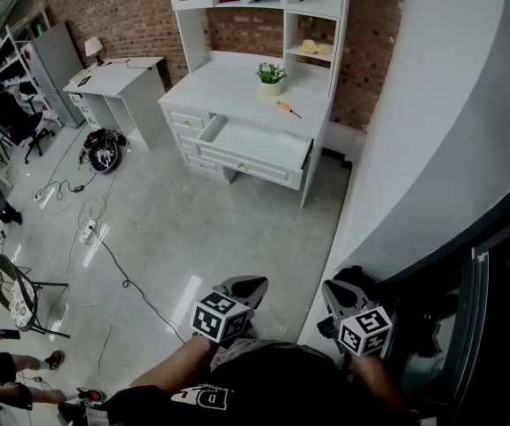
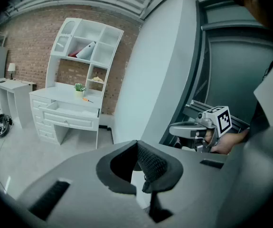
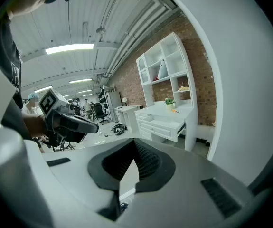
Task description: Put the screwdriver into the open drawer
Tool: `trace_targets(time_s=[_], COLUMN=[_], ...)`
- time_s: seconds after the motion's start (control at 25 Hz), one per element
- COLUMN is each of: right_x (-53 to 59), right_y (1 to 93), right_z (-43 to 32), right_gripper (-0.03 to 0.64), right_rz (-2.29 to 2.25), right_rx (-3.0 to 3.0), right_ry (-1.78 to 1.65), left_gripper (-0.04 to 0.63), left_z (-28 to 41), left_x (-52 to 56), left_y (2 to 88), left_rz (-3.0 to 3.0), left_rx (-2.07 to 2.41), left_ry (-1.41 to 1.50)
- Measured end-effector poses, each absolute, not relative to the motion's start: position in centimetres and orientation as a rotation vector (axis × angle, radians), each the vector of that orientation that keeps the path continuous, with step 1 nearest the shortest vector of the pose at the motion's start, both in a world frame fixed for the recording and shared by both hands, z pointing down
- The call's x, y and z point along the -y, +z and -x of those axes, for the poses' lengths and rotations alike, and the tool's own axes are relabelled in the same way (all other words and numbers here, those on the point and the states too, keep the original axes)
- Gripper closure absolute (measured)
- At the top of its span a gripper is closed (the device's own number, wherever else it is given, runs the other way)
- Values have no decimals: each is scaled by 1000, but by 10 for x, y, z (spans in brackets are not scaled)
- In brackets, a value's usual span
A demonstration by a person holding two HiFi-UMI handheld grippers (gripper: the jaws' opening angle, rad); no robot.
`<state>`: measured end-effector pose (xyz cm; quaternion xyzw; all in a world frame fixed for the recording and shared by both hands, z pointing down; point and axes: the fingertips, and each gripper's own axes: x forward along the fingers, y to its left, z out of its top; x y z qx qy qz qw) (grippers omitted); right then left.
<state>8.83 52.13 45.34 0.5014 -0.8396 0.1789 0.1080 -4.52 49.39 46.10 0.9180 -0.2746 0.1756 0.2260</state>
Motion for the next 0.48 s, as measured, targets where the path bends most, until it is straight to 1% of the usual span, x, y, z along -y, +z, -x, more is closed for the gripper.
trace_targets(time_s=[0.48], right_x=[-512], right_y=[450], right_z=[-90], right_gripper=[612], right_rz=[-1474], right_rx=[2476], right_ry=[518], left_gripper=[580], left_z=[38], left_x=[-481], left_y=[453], left_rz=[-2553], left_rx=[755], left_ry=[462])
